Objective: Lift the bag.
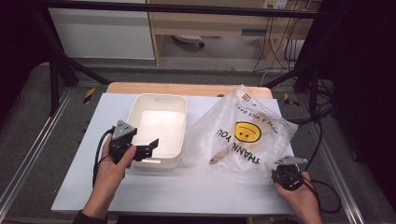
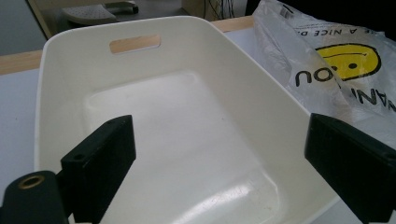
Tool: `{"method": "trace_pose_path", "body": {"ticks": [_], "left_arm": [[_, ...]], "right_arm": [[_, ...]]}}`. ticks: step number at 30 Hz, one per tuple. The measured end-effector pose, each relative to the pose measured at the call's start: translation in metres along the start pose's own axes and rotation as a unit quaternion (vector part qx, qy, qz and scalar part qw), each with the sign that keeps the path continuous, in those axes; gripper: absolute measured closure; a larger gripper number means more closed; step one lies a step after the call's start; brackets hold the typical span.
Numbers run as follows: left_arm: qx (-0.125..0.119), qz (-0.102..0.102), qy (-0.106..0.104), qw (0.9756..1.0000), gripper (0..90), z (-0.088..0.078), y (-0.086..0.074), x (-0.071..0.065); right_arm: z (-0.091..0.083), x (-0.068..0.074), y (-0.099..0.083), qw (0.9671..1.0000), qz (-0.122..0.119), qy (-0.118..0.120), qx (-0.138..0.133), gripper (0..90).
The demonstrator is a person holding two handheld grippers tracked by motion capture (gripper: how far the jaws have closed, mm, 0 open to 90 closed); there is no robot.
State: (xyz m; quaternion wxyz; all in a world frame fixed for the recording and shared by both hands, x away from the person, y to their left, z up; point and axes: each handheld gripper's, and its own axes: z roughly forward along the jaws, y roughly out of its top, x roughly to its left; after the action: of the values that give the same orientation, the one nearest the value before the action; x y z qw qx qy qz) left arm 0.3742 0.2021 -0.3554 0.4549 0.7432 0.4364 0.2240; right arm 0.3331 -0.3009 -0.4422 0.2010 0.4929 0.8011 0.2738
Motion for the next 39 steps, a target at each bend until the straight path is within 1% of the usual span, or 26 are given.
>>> {"method": "trace_pose_path", "body": {"ticks": [5,9,11,13,14,16,18,19,21,22,23,24,25,28,30,32,35,39], "left_arm": [[0.002,0.004,-0.005,1.0,8.6,0.001,0.001,-0.005],[0.004,0.008,-0.007,0.9999,8.6,0.002,0.001,-0.009],[0.003,0.009,-0.009,0.9999,8.6,0.002,0.001,-0.012],[0.005,0.015,-0.013,0.9998,8.6,0.003,0.002,-0.015],[0.006,0.016,-0.015,0.9997,8.6,0.003,0.002,-0.016],[0.007,0.019,-0.016,0.9997,8.6,0.004,0.002,-0.018],[0.008,0.019,-0.016,0.9997,8.6,0.005,0.001,-0.019],[0.008,0.02,-0.016,0.9996,8.6,0.005,0.001,-0.019],[0.009,0.021,-0.015,0.9996,8.5,0.005,0.001,-0.02],[0.009,0.021,-0.015,0.9996,8.6,0.005,0.001,-0.02],[0.008,0.021,-0.015,0.9996,8.6,0.005,0.001,-0.02],[0.009,0.021,-0.015,0.9996,8.5,0.005,0.001,-0.02],[0.008,0.021,-0.016,0.9996,8.6,0.005,0.001,-0.02],[0.008,0.022,-0.016,0.9996,8.6,0.004,0.001,-0.021],[0.007,0.023,-0.016,0.9996,8.6,0.004,0.001,-0.021],[0.008,0.023,-0.017,0.9996,8.6,0.005,0.001,-0.022],[0.009,0.025,-0.017,0.9995,8.6,0.006,0.001,-0.023],[0.008,0.025,-0.017,0.9995,8.5,0.006,0.001,-0.024]], "right_arm": [[0.001,-0.019,0.001,0.9997,0.012,-0.022,-0.002,90.0],[0.006,-0.039,0.003,0.9987,0.028,-0.042,-0.003,90.0],[0.007,-0.045,0.004,0.9984,0.032,-0.047,-0.002,90.0],[0.008,-0.047,0.005,0.9985,0.034,-0.043,-0.007,90.0],[0.008,-0.045,0.006,0.9987,0.033,-0.038,-0.01,90.0],[0.006,-0.041,0.006,0.9991,0.03,-0.022,-0.02,88.3],[0.003,-0.037,0.006,0.9987,0.039,-0.006,-0.032,81.5],[0.001,-0.034,0.006,0.9985,0.043,0.0,-0.033,76.3],[-0.003,-0.028,0.007,0.9981,0.046,0.015,-0.039,61.1],[-0.005,-0.024,0.007,0.9976,0.048,0.025,-0.043,57.0],[-0.005,-0.02,0.007,0.9971,0.05,0.034,-0.046,50.9],[-0.005,-0.016,0.007,0.9971,0.048,0.04,-0.044,45.4],[-0.005,-0.012,0.007,0.9971,0.048,0.042,-0.042,40.0],[-0.004,-0.003,0.006,0.9981,0.043,0.031,-0.032,27.6],[-0.006,0.001,0.004,0.9981,0.048,0.024,-0.03,16.8],[-0.007,0.002,0.0,0.9983,0.049,0.008,-0.03,11.0],[-0.009,0.001,-0.006,0.9983,0.05,-0.007,-0.029,6.0],[-0.009,-0.003,-0.014,0.9976,0.064,-0.014,-0.025,4.6]]}}
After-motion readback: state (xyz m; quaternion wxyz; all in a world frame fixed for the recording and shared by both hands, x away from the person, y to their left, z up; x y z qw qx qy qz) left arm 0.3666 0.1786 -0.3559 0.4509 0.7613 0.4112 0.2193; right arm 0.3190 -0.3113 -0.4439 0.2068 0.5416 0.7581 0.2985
